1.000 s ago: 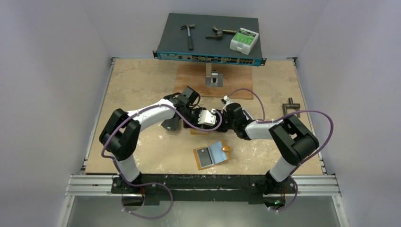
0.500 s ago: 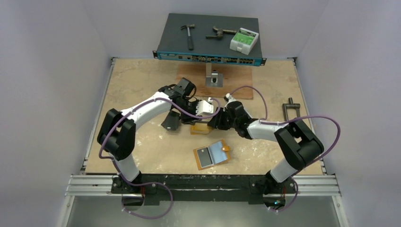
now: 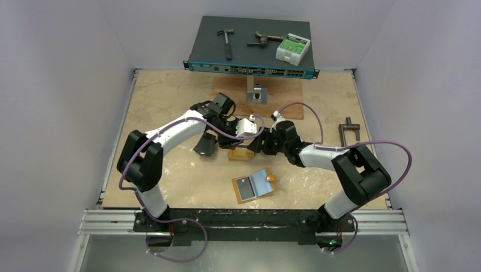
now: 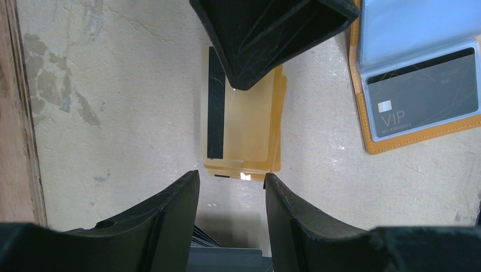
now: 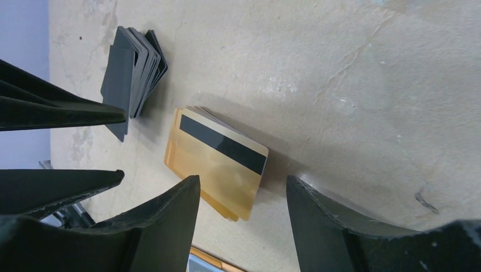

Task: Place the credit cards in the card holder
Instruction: Pick up the credit card from the center of the board.

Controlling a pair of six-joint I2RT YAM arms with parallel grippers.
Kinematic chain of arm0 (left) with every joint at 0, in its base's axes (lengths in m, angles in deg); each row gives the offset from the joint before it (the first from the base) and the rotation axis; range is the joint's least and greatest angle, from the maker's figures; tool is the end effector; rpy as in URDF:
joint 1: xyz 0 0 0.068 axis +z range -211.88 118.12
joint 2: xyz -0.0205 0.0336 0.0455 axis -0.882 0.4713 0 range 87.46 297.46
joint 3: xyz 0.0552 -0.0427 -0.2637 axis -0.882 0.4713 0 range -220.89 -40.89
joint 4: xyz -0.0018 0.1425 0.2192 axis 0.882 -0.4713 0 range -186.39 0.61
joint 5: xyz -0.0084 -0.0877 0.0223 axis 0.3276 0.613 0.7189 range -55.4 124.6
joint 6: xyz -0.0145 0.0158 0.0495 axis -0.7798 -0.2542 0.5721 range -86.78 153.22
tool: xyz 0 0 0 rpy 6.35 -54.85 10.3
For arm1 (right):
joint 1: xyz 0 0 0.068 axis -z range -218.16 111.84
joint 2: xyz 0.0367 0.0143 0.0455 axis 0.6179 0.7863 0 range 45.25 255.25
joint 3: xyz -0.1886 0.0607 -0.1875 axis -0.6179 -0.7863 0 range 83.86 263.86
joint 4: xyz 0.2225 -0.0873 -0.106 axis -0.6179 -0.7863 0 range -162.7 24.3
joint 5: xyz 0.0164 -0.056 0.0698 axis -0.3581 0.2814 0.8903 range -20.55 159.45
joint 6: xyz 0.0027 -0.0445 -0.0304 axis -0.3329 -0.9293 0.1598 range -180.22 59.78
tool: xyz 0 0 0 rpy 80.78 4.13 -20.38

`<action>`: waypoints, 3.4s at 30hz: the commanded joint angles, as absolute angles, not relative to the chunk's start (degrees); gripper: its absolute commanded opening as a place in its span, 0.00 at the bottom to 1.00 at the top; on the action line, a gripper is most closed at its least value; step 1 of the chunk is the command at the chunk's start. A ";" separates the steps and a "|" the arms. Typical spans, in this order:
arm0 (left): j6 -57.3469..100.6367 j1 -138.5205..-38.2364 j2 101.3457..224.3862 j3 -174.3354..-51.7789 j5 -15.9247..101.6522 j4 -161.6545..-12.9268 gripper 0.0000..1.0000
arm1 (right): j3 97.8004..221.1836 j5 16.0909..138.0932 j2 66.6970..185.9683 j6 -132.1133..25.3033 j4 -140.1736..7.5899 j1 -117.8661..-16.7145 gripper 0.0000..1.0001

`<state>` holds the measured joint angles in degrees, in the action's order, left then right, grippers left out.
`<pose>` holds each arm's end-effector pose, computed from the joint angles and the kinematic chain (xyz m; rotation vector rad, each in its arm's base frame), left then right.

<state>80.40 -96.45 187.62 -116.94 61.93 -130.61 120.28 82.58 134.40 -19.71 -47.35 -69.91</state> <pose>0.2861 -0.2170 0.2321 1.8123 1.8824 -0.5675 0.2524 0.1658 0.1574 0.0368 2.3194 0.9353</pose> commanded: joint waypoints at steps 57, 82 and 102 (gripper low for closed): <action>74.15 -96.22 184.32 -117.53 61.33 -128.97 0.44 | 119.65 81.17 137.89 -17.26 -46.22 -70.20 0.43; 72.51 -96.17 184.23 -117.48 61.32 -128.78 0.43 | 117.03 77.90 129.90 -18.01 -50.14 -70.08 0.22; 71.63 -96.15 181.34 -118.33 62.90 -130.87 0.42 | 118.92 82.17 120.70 -21.73 -55.15 -70.10 0.00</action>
<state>72.77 -96.42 184.36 -116.94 60.95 -130.30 116.96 79.87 122.83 -18.92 -53.73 -70.02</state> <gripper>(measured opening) 0.426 0.008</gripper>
